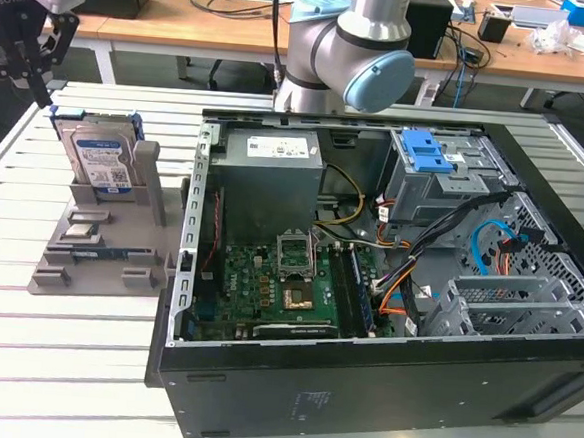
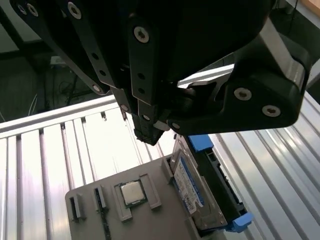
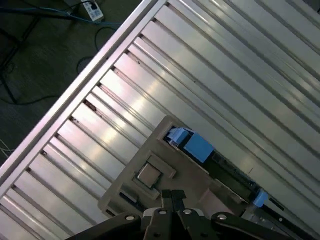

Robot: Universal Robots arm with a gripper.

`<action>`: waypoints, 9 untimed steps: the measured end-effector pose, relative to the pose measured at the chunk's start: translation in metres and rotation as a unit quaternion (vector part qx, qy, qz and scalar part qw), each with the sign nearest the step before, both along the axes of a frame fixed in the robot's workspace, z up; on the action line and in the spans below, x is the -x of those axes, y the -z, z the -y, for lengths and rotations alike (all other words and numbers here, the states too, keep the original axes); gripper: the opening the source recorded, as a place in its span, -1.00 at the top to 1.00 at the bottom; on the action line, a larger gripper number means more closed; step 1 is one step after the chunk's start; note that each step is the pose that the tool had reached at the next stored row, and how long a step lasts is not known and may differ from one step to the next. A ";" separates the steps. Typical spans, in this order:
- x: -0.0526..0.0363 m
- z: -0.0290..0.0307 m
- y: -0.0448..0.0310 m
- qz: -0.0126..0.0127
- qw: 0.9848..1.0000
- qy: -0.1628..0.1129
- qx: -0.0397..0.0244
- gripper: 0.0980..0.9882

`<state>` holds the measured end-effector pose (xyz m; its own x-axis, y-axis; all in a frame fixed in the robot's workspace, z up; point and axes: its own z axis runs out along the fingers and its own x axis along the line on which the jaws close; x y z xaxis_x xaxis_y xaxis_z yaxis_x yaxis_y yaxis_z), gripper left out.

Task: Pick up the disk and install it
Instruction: 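Pick up the disk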

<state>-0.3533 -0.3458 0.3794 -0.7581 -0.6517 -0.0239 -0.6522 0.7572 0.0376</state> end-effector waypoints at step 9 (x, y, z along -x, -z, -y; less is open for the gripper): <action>0.0000 0.0000 0.0000 0.000 0.996 -0.094 0.000 0.98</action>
<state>-0.3533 -0.3458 0.3794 -0.6221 -0.7826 -0.0239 -0.7828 0.6212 0.0375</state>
